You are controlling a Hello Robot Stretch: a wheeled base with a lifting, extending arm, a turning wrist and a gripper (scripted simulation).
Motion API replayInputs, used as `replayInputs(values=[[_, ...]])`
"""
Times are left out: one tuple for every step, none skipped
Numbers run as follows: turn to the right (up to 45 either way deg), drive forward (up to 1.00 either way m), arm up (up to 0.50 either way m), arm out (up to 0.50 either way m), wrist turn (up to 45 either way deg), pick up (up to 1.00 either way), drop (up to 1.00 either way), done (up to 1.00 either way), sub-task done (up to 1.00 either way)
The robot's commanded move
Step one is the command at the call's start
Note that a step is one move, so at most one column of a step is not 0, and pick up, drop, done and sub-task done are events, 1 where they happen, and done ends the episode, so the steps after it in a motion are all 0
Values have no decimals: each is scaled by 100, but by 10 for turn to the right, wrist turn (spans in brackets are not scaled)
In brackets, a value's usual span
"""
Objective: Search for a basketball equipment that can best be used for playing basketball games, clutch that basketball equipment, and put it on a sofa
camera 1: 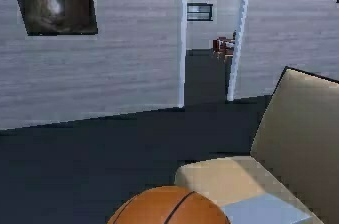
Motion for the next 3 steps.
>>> replayInputs(values=[[-210,0,0,0,0,0,0,0,0],[0,0,0,46,0,0,0,0,0],[0,0,0,0,450,0,0,0,0]])
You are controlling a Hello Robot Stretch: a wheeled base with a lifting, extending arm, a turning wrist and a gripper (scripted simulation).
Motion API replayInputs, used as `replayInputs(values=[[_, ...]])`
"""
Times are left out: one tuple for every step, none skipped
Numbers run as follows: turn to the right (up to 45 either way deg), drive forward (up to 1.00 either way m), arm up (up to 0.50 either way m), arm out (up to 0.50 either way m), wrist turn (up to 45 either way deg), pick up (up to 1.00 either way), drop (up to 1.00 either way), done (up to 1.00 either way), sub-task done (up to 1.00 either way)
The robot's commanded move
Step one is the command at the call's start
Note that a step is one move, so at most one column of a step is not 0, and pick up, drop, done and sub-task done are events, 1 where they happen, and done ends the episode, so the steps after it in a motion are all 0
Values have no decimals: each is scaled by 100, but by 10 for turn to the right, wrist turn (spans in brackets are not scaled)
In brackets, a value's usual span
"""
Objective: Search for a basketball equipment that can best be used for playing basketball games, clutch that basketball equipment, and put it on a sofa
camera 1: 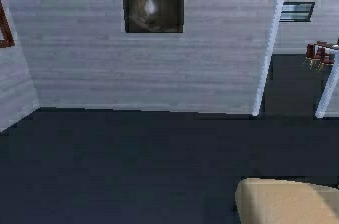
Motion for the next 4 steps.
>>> replayInputs(values=[[0,0,0,0,450,0,0,0,0],[0,0,0,0,240,0,0,0,0],[0,0,-40,0,0,0,0,0,0],[0,0,-32,0,0,0,0,0,0]])
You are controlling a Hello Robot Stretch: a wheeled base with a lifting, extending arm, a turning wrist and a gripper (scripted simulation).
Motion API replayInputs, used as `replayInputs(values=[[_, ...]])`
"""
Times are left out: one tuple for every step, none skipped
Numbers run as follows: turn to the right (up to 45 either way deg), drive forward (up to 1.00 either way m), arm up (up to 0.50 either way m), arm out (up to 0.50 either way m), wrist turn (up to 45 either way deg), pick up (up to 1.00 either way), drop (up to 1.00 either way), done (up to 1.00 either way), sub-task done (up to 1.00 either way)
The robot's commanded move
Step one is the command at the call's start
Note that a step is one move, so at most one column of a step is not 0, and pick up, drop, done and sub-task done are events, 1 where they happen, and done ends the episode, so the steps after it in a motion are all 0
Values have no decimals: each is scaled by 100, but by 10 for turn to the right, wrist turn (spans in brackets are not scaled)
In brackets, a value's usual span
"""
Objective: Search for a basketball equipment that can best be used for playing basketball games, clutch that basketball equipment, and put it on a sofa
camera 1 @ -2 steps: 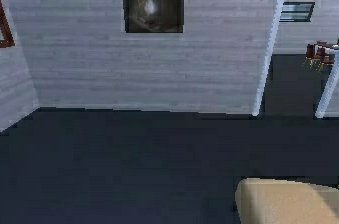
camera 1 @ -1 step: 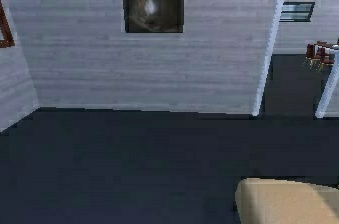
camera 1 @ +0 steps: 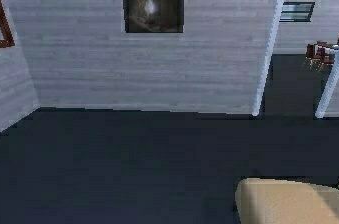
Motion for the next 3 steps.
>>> replayInputs(values=[[0,0,0,0,0,0,100,0,0],[0,0,10,0,0,0,0,0,0],[0,0,0,-8,0,0,0,0,0]])
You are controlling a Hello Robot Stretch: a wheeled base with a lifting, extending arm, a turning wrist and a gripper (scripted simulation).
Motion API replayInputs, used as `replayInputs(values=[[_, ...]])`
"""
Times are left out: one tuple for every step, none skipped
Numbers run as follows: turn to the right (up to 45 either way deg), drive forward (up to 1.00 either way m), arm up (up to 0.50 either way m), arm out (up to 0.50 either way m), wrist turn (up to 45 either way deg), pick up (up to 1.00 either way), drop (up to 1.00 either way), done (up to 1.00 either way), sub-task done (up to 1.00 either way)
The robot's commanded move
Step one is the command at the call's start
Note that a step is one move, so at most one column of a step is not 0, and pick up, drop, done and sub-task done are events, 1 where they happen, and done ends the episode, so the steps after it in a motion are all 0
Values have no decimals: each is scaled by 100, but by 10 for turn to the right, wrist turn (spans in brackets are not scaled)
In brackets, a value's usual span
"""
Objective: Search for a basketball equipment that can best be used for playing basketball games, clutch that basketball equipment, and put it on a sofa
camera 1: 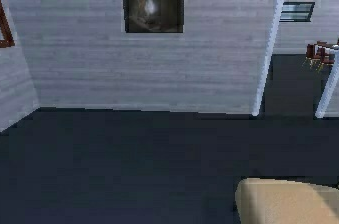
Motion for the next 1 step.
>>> replayInputs(values=[[0,0,0,0,0,0,0,100,0]])
